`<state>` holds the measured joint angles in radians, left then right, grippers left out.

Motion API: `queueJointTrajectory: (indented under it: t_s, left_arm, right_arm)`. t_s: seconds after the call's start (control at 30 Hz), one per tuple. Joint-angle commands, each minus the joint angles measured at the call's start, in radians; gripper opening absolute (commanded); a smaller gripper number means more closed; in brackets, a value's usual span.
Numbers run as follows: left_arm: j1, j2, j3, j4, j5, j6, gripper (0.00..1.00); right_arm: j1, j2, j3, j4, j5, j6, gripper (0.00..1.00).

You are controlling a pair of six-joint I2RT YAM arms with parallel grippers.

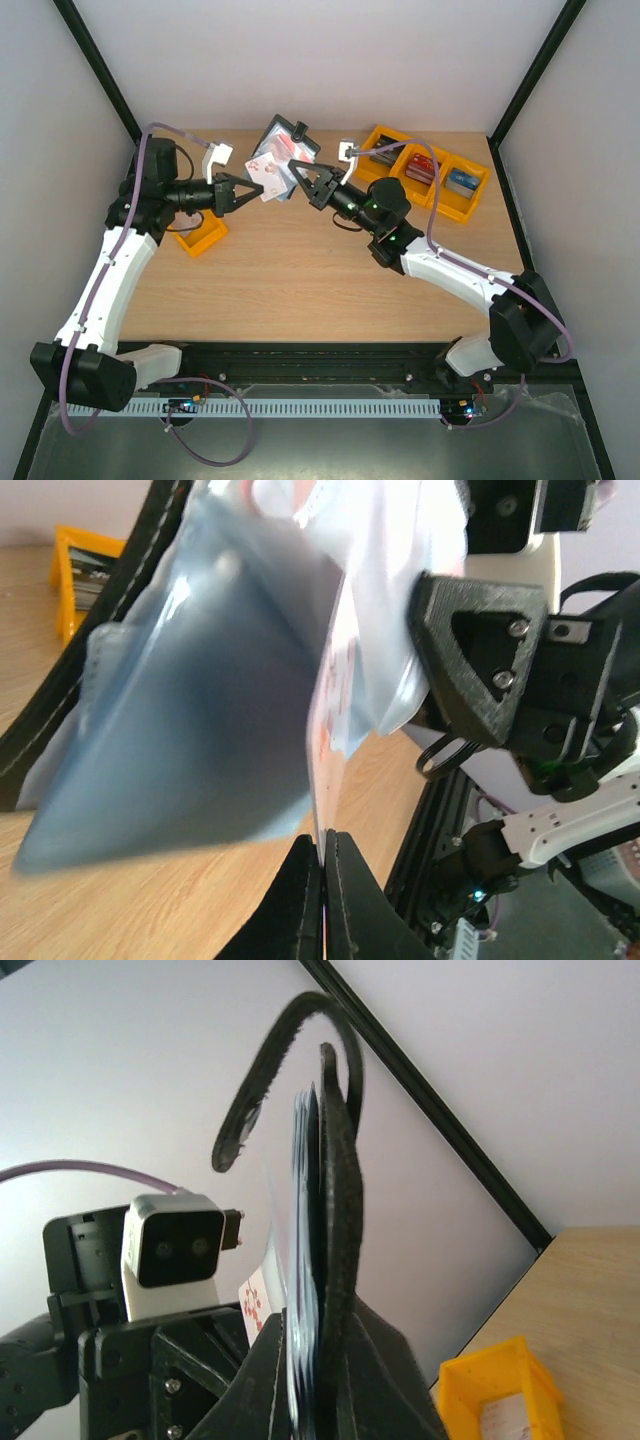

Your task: Take the credit cards out of the card holder

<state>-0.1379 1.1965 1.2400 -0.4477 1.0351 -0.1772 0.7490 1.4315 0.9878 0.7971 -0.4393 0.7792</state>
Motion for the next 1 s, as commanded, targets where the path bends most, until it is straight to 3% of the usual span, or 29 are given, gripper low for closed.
queueJointTrajectory:
  t_s: [0.0, 0.27, 0.33, 0.47, 0.57, 0.67, 0.97]
  left_arm:
    - [0.012, -0.013, 0.008, -0.089, -0.082, 0.110, 0.02]
    - [0.085, -0.028, -0.066, -0.184, -0.160, 0.176, 0.02]
    - [0.112, -0.001, -0.050, -0.281, -0.218, 0.278, 0.02]
    - [0.164, 0.072, 0.027, -0.465, -0.509, 0.583, 0.02]
    - [0.207, 0.080, -0.007, -0.464, -0.791, 0.769, 0.02]
    - [0.256, 0.090, -0.036, -0.437, -0.967, 0.911, 0.02]
    - [0.332, 0.317, 0.080, -0.516, -0.985, 0.966, 0.02]
  right_arm:
    - [-0.015, -0.055, 0.012, 0.040, -0.052, -0.005, 0.02]
    - [-0.088, -0.146, -0.025, -0.111, 0.119, -0.056, 0.02]
    - [-0.099, -0.168, -0.023, -0.167, 0.134, -0.107, 0.02]
    - [-0.102, -0.194, 0.012, -0.310, 0.097, -0.241, 0.02]
    - [-0.102, -0.207, 0.016, -0.371, 0.074, -0.306, 0.02]
    - [-0.102, -0.215, 0.000, -0.382, 0.061, -0.341, 0.02]
    - [-0.102, -0.197, -0.013, -0.387, 0.005, -0.382, 0.02]
